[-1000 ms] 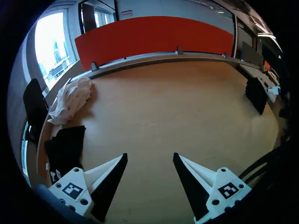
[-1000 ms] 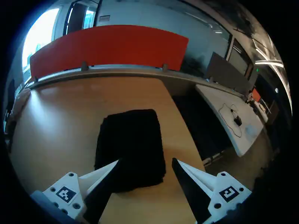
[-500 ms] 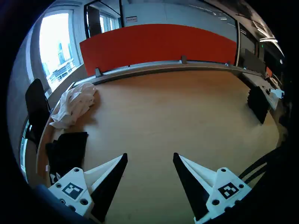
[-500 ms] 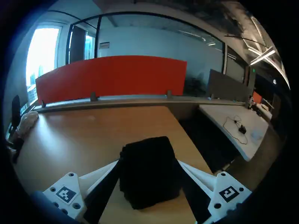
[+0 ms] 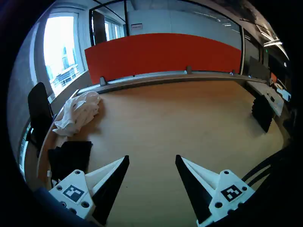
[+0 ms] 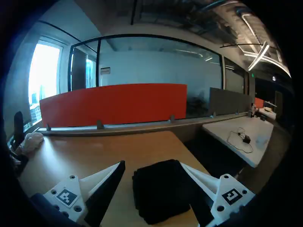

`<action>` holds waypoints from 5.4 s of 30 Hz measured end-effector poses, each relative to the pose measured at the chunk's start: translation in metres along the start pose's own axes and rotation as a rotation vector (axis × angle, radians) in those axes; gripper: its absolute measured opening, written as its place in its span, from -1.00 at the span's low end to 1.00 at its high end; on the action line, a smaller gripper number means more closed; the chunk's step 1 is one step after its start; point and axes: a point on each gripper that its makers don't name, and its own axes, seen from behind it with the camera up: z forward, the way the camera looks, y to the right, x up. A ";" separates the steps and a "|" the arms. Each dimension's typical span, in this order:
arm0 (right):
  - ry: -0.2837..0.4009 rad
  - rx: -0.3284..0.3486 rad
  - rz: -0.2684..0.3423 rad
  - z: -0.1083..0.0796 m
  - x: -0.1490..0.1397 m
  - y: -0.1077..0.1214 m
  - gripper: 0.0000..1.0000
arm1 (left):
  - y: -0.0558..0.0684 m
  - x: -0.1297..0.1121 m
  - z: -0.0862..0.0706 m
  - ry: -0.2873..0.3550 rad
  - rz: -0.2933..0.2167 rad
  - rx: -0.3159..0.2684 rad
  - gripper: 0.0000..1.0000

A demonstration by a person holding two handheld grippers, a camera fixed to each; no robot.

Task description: Fold towel

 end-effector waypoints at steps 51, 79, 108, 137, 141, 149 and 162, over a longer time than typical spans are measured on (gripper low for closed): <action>0.166 0.226 -0.024 -0.010 0.080 -0.191 1.00 | -0.049 0.136 -0.050 0.488 -0.180 0.045 0.80; 0.155 0.298 -0.026 -0.012 0.100 -0.251 1.00 | -0.051 0.135 -0.039 0.531 -0.090 0.086 0.80; 0.202 0.235 -0.013 -0.024 0.093 -0.239 1.00 | -0.058 0.052 0.011 0.612 -0.092 0.113 0.80; 0.216 0.237 -0.034 -0.021 0.059 -0.246 1.00 | -0.070 0.011 0.048 0.641 -0.130 0.123 0.80; 0.217 0.235 -0.033 -0.021 0.059 -0.245 1.00 | -0.068 0.011 0.048 0.642 -0.123 0.122 0.80; 0.219 0.232 -0.029 -0.024 0.062 -0.240 1.00 | -0.067 0.010 0.048 0.643 -0.120 0.123 0.80; 0.249 0.236 -0.062 -0.025 0.067 -0.239 1.00 | -0.067 0.010 0.048 0.642 -0.117 0.124 0.89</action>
